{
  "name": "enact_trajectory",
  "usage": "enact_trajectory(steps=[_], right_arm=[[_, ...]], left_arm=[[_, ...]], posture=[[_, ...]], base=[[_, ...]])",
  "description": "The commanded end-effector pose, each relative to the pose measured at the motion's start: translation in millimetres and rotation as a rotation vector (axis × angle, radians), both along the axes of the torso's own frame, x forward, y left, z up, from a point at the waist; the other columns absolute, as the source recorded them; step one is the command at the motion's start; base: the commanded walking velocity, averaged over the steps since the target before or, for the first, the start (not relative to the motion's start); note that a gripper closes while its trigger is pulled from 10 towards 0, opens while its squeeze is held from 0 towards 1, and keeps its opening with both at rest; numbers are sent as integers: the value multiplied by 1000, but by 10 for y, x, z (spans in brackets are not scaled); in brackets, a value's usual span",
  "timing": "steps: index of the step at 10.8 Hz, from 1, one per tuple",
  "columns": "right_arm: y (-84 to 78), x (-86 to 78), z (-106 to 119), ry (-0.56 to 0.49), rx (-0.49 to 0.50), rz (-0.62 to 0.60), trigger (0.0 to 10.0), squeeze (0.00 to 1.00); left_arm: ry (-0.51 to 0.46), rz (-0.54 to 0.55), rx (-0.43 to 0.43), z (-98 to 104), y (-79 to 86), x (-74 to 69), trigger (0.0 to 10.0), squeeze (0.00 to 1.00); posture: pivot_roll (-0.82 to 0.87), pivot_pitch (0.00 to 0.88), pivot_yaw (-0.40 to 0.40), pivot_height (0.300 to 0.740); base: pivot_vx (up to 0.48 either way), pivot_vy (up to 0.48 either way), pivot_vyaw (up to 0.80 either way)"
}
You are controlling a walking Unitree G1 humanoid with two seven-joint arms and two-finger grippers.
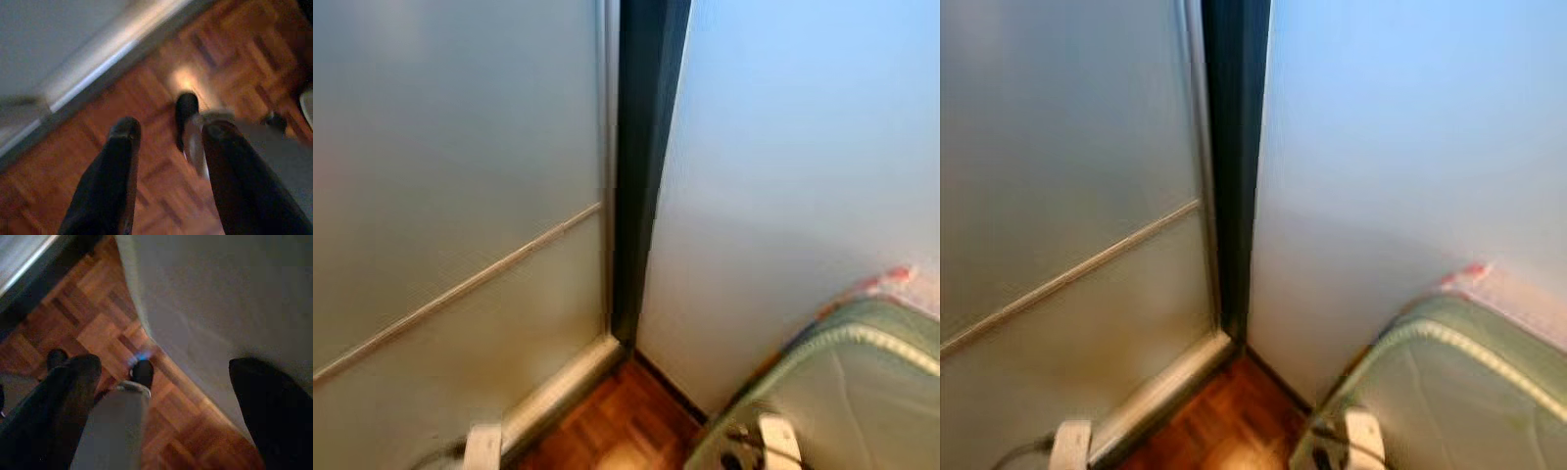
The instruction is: Clean up the room
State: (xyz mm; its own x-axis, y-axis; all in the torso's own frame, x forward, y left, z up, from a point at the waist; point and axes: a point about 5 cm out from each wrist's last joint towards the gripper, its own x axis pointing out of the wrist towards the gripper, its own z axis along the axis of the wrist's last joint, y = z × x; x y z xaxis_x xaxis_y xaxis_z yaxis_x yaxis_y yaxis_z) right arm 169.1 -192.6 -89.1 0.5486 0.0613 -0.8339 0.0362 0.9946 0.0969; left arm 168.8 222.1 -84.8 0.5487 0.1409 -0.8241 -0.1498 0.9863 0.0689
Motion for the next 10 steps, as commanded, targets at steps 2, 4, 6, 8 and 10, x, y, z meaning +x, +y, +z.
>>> enact_trajectory(steps=[2,4,6,8,10], right_arm=[[11,11,2,0,8,-11,10000,0],[10,13,4,0,13,-11,10000,0],[32,19,2,-1,19,-30,10000,0],[72,14,-6,1,31,-47,10000,0],[79,11,-10,7,31,-49,10000,0]], left_arm=[[11,11,-1,-5,15,-14,10000,0],[15,10,-1,-2,19,-7,10000,0],[18,-16,12,9,44,6,10000,0],[26,-40,29,18,85,5,10000,0],[22,-39,32,23,96,10,10000,0]], posture=[[207,95,-74,740],[202,93,-66,740],[190,93,-33,740],[171,83,1,740],[178,88,-7,740]], base=[[0,0,0],[0,0,0],[0,0,0],[0,0,0],[0,0,0]])
